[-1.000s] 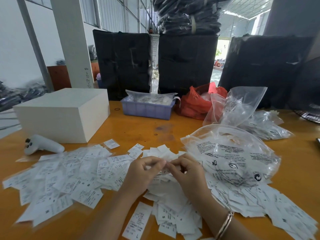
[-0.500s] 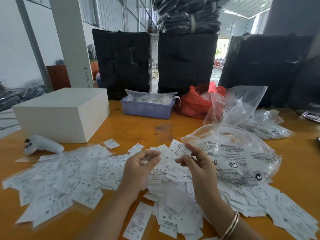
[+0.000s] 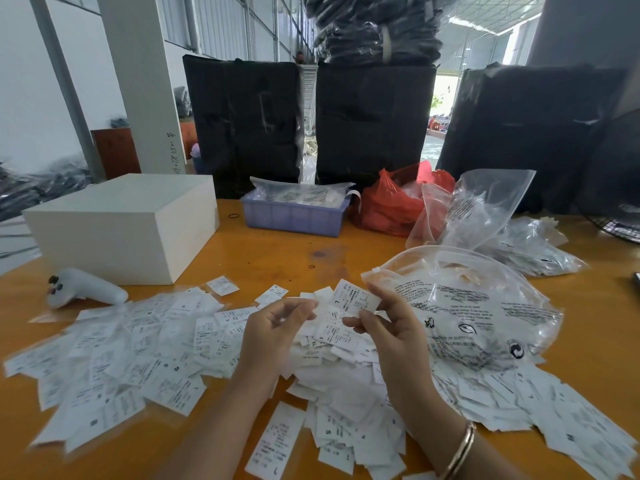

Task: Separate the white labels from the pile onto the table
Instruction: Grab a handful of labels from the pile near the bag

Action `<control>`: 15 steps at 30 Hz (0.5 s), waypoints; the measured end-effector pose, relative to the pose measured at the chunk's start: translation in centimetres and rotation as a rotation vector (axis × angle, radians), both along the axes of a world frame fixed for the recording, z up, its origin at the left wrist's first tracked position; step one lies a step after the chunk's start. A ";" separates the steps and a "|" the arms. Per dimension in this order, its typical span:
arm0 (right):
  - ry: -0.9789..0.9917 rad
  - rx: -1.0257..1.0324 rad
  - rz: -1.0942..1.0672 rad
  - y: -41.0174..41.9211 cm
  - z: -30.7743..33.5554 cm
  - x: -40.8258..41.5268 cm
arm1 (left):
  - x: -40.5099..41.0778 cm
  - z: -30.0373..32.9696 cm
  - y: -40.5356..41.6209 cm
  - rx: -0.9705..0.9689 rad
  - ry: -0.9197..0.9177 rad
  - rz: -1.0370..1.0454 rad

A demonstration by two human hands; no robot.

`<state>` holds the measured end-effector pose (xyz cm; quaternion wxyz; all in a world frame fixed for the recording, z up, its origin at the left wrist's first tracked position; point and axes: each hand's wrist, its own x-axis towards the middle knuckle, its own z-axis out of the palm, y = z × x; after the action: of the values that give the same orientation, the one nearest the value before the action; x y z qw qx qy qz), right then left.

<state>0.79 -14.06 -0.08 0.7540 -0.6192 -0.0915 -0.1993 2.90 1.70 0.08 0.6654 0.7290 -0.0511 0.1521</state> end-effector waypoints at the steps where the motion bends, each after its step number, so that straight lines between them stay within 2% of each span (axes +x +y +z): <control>1: -0.001 0.003 0.007 0.0 0.0 -0.1 | 0.0 -0.1 0.0 -0.015 0.016 -0.008; 4: 0.020 0.046 0.014 0.1 0.1 0.0 | 0.0 0.0 0.1 -0.073 0.086 -0.050; 9: 0.073 0.160 -0.023 -0.1 0.2 0.3 | -0.1 -0.2 0.4 -0.196 0.252 -0.274; 15: 0.071 0.052 -0.015 -0.1 0.2 0.1 | 0.2 -0.3 0.4 -0.216 0.314 -0.285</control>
<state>0.87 -14.11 0.10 0.7709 -0.6069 -0.0549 -0.1854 3.12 2.10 -0.19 0.7541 0.6537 -0.0327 -0.0542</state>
